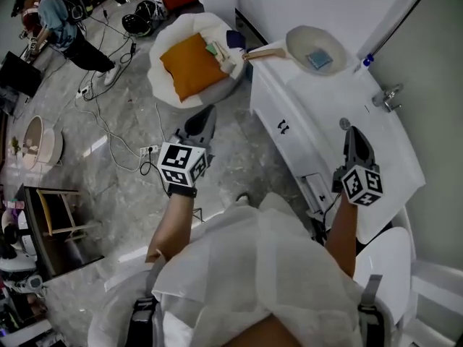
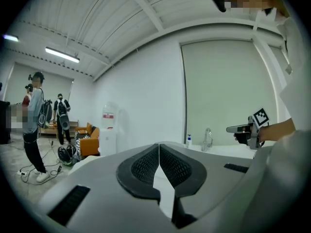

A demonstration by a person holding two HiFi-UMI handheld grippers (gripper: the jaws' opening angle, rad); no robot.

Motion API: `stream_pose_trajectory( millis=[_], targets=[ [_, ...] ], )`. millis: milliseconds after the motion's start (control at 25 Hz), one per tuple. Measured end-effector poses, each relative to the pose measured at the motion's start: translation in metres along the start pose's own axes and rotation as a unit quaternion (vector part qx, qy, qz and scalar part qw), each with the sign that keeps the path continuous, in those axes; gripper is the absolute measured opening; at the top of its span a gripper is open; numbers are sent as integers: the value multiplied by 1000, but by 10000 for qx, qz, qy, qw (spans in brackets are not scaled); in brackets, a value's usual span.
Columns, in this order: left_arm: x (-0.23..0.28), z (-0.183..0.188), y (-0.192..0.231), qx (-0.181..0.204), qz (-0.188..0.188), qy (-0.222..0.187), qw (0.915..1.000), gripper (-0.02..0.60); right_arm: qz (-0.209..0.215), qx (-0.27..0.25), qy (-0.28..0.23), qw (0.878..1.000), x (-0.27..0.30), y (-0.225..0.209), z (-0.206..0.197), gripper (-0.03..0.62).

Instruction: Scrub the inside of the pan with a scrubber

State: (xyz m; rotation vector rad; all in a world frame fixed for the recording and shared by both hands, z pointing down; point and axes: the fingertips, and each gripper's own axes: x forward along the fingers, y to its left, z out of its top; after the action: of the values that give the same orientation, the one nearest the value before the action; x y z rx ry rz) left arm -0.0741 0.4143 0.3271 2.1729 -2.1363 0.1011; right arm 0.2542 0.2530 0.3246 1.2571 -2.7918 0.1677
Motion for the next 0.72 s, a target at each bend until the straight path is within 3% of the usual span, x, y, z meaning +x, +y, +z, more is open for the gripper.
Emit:
stream_pose_trajectory(
  millis=[360, 720],
  targets=[
    [78, -6, 13, 40, -496, 49, 9987, 17, -206, 54, 135, 9997, 49, -18, -15, 8],
    [217, 15, 21, 369, -1153, 170, 9925, 17, -469, 394, 9, 9981, 156, -71, -16, 9]
  ],
)
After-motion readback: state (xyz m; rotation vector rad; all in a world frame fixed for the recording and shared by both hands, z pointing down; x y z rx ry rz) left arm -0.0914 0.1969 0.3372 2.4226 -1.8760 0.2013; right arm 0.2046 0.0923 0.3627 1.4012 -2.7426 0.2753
